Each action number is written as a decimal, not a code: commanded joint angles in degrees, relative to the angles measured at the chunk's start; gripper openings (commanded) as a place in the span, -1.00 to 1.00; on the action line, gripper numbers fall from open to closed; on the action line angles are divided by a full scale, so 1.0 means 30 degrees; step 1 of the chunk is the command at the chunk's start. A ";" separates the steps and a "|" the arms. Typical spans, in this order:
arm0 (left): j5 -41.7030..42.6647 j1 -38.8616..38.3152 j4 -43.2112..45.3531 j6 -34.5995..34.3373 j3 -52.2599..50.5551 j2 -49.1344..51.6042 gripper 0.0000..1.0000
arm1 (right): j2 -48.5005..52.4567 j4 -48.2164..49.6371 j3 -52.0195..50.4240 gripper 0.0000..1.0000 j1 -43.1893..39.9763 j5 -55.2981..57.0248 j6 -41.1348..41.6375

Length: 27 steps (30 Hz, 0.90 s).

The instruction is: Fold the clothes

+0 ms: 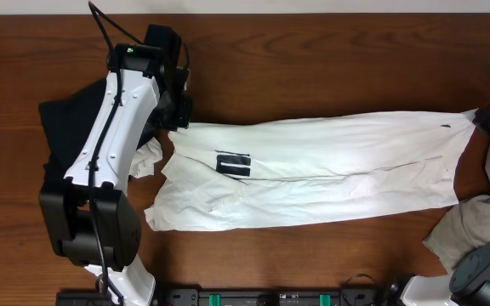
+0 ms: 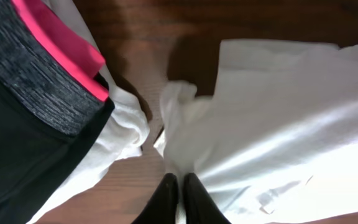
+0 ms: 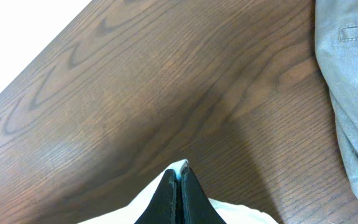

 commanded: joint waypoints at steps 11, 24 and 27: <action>0.2200 0.0007 0.4131 -0.0160 -0.0962 0.0342 -0.17 | -0.0401 0.0117 0.0109 -0.97 -0.0058 -0.0044 -0.0007; 0.4721 -0.0882 0.8655 0.0561 -0.1421 0.4991 0.13 | -0.0401 0.0117 0.0109 -0.98 -0.0058 -0.0029 -0.0007; 0.4816 -0.1027 0.8648 0.0554 -0.1421 0.5756 0.13 | -0.0401 0.0109 0.0109 -0.97 -0.0058 0.0335 -0.0007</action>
